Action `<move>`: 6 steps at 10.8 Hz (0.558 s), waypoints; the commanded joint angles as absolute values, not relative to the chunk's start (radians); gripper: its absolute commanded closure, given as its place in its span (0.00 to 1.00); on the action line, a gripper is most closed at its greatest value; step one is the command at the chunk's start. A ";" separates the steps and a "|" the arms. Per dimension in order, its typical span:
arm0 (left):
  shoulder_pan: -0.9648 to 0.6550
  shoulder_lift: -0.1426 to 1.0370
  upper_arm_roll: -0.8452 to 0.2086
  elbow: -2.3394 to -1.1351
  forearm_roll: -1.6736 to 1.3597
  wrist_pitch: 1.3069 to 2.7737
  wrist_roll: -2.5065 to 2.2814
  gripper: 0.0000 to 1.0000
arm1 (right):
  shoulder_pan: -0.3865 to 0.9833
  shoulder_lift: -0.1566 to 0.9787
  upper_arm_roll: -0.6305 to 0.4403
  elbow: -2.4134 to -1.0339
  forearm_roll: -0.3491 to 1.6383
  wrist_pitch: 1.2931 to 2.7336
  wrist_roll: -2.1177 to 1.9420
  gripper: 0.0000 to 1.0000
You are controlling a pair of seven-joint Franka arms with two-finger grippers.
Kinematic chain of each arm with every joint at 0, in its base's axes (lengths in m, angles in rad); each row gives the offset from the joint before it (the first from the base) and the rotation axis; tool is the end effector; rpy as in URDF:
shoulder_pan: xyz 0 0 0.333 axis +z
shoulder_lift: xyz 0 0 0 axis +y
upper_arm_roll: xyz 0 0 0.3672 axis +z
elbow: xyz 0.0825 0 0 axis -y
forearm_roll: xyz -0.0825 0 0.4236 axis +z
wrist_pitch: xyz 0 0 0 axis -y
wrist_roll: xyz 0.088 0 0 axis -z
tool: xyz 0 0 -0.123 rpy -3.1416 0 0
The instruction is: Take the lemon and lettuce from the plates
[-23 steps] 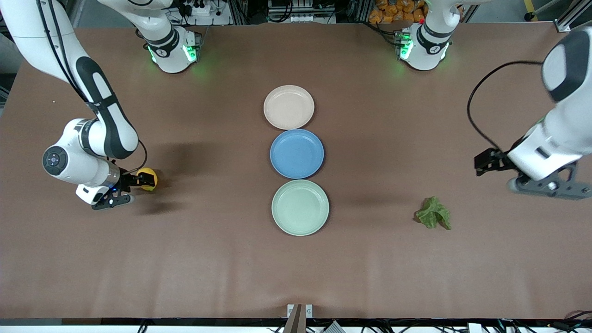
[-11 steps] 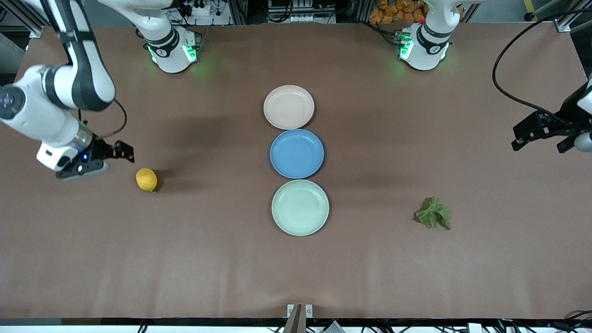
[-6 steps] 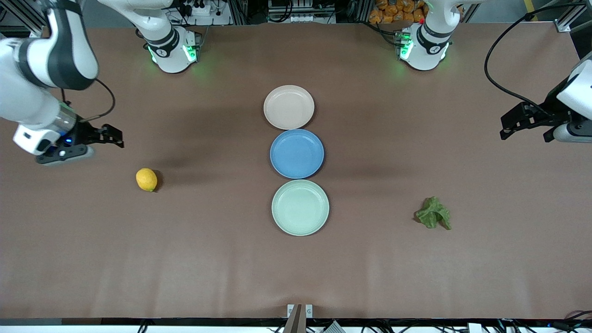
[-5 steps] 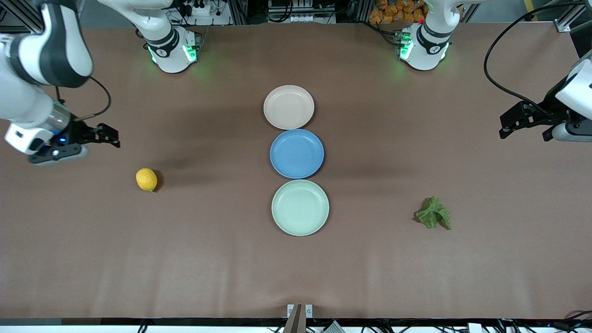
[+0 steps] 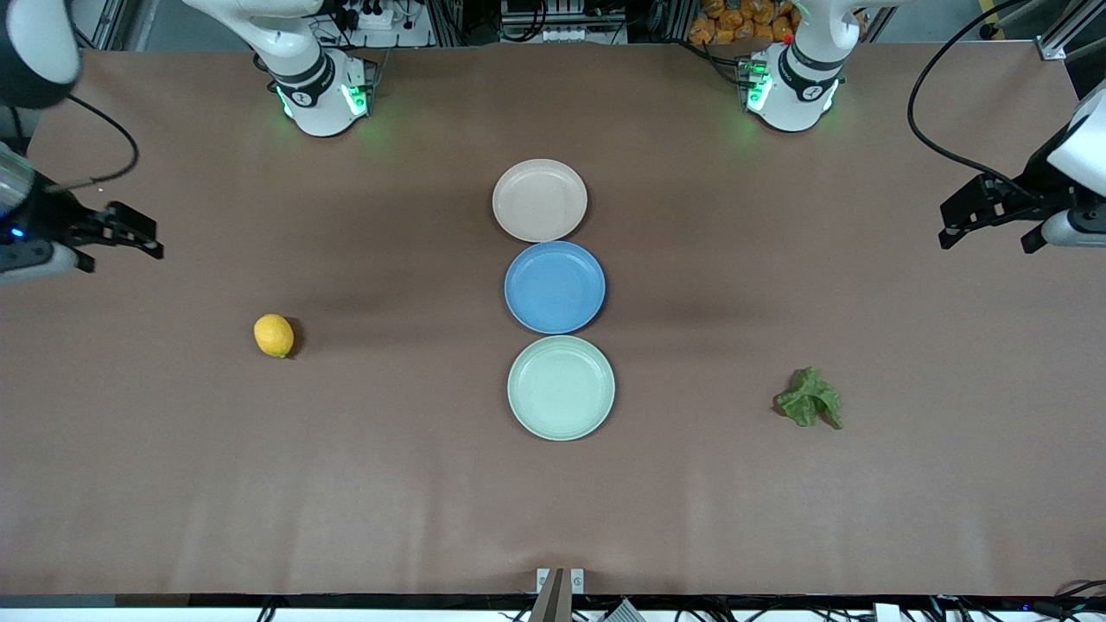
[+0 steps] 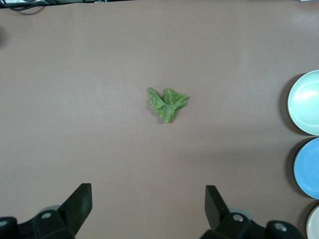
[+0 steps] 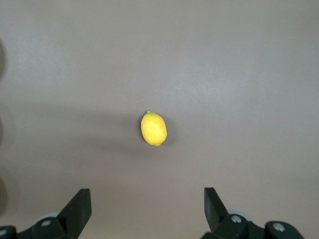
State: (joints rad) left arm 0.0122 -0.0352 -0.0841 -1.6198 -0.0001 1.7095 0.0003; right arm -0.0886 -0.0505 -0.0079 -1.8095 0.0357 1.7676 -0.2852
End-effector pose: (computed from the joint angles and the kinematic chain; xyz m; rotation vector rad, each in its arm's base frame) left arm 0.5953 -0.0438 0.6684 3.1318 -0.1133 0.1958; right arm 0.5821 -0.0527 0.5835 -3.0955 -0.2823 -0.0236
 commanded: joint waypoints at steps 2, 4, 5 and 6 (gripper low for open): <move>0.012 -0.048 -0.084 -1.591 -0.011 1.694 0.011 0.00 | -0.101 -0.051 0.002 -1.668 0.025 1.625 -0.267 0.00; 0.014 -0.043 -0.083 -1.551 -0.014 1.632 0.011 0.00 | -0.100 -0.051 0.002 -1.617 0.025 1.556 -0.220 0.00; 0.017 -0.037 -0.081 -1.546 -0.018 1.618 0.011 0.00 | -0.100 -0.052 0.003 -1.605 0.025 1.543 -0.212 0.00; 0.017 -0.037 -0.080 -1.543 -0.015 1.617 0.009 0.00 | -0.100 -0.054 0.003 -1.603 0.025 1.545 -0.212 0.00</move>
